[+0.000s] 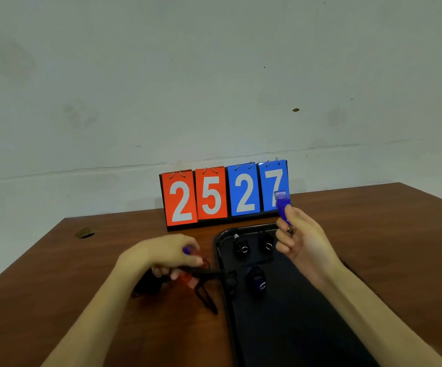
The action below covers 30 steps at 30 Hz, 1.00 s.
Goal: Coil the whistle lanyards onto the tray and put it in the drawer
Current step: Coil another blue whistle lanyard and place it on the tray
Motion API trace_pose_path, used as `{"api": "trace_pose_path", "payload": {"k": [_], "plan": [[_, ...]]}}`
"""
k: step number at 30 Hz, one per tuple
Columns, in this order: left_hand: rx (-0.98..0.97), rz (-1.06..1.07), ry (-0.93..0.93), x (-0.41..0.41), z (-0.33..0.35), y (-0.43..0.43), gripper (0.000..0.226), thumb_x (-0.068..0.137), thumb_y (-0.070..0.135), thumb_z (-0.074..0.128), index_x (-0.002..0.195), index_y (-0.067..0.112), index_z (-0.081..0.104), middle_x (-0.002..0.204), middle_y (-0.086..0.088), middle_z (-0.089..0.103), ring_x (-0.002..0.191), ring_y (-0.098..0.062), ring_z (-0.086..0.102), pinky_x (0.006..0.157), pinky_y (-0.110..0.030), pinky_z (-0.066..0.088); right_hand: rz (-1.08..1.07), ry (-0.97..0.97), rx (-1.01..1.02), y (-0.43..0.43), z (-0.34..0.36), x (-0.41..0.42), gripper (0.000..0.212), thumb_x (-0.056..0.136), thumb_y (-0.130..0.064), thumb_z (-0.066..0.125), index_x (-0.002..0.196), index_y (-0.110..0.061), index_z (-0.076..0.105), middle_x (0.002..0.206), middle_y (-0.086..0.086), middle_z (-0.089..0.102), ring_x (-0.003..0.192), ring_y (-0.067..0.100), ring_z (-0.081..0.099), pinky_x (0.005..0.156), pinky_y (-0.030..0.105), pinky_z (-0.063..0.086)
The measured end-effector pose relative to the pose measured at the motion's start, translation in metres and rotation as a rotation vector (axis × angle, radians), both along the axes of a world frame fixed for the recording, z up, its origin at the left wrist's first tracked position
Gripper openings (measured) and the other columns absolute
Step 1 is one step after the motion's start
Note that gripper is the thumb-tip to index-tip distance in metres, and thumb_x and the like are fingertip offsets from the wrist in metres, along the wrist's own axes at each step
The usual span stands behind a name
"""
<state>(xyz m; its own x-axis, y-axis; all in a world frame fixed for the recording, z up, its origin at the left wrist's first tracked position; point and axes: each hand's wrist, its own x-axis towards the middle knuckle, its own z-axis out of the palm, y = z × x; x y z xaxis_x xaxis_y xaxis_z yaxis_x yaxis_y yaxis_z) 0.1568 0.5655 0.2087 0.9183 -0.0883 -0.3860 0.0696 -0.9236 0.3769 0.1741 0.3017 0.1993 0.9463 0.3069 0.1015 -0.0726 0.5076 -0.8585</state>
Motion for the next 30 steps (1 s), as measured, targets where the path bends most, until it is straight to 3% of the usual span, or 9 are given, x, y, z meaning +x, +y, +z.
{"api": "trace_pose_path", "payload": {"k": [2,6,10,15,20,24,26,28,30], "plan": [[-0.064,-0.074,0.002,0.002,-0.016,-0.007,0.026,0.09,0.038,0.057,0.114,0.031,0.052,0.071,0.0,0.062,0.045,-0.005,0.046,0.042,-0.018,0.034,0.072,-0.013,-0.071,0.005,-0.002,-0.006,0.02,0.091,-0.026,0.052,0.105,-0.012,0.054,0.067,-0.002,0.046,0.048,0.006,0.036,0.043,0.019,0.036],[-0.111,-0.16,-0.059,0.005,-0.023,-0.017,0.015,0.086,0.034,0.064,0.09,0.021,0.068,0.077,-0.009,0.063,0.053,-0.008,0.048,0.053,-0.023,0.038,0.151,-0.054,-0.172,0.013,-0.005,-0.012,0.025,0.089,-0.025,0.054,0.11,-0.011,0.056,0.068,-0.001,0.049,0.05,0.007,0.041,0.045,0.02,0.039],[0.18,-0.128,0.045,0.002,-0.01,-0.007,0.009,0.084,0.024,0.065,0.082,0.017,0.07,0.07,0.004,0.059,0.058,-0.007,0.05,0.055,-0.018,0.042,0.189,-0.1,-0.223,0.013,0.001,-0.016,0.029,0.088,-0.025,0.056,0.111,-0.007,0.056,0.065,-0.001,0.052,0.05,0.008,0.045,0.047,0.021,0.042],[0.012,-0.026,0.002,0.002,0.011,0.0,0.037,0.089,0.049,0.052,0.088,0.015,0.065,0.054,0.003,0.051,0.039,-0.006,0.039,0.041,-0.015,0.032,0.147,-0.162,-0.306,0.015,0.002,-0.021,0.027,0.087,-0.023,0.057,0.109,-0.006,0.06,0.067,0.002,0.062,0.056,0.01,0.058,0.054,0.021,0.051],[-0.037,-0.062,0.049,-0.004,0.03,0.017,0.053,0.062,0.07,0.061,0.079,0.02,0.07,0.052,0.001,0.049,0.041,-0.009,0.038,0.042,-0.017,0.03,-0.267,-0.069,-0.409,0.008,-0.006,-0.007,0.024,0.089,-0.022,0.06,0.109,-0.009,0.061,0.068,0.003,0.061,0.04,0.002,0.044,0.038,0.015,0.035],[-0.089,-0.061,0.051,-0.003,0.021,0.027,0.056,0.063,0.062,0.066,0.092,0.015,0.07,0.056,0.001,0.053,0.042,-0.008,0.041,0.043,-0.017,0.033,-0.64,-0.276,-0.638,-0.007,-0.001,0.002,0.026,0.087,-0.031,0.063,0.108,-0.016,0.061,0.077,0.0,0.064,0.065,0.003,0.057,0.057,0.017,0.041],[-0.146,-0.066,0.074,-0.003,0.017,0.019,0.052,0.066,0.056,0.066,0.098,0.015,0.069,0.065,0.001,0.062,0.048,-0.007,0.051,0.05,-0.017,0.041,-0.6,-0.289,-0.61,-0.006,0.001,0.0,0.027,0.088,-0.031,0.061,0.111,-0.017,0.06,0.072,-0.001,0.066,0.059,-0.001,0.057,0.057,0.018,0.038],[-0.105,-0.11,0.039,-0.003,0.013,0.005,0.048,0.07,0.056,0.064,0.102,0.021,0.069,0.087,0.005,0.068,0.073,-0.006,0.063,0.071,-0.021,0.051,-0.437,-0.281,-0.552,0.002,-0.002,-0.003,0.024,0.09,-0.028,0.057,0.111,-0.016,0.058,0.072,0.0,0.069,0.047,-0.002,0.052,0.05,0.017,0.038],[0.033,-0.161,-0.162,0.001,0.008,-0.011,0.037,0.083,0.051,0.058,0.104,0.022,0.068,0.102,0.008,0.067,0.091,-0.005,0.062,0.088,-0.023,0.049,-0.281,-0.271,-0.512,0.011,-0.004,-0.008,0.024,0.092,-0.025,0.055,0.112,-0.011,0.055,0.079,0.002,0.072,0.054,0.004,0.06,0.048,0.017,0.045]]}}
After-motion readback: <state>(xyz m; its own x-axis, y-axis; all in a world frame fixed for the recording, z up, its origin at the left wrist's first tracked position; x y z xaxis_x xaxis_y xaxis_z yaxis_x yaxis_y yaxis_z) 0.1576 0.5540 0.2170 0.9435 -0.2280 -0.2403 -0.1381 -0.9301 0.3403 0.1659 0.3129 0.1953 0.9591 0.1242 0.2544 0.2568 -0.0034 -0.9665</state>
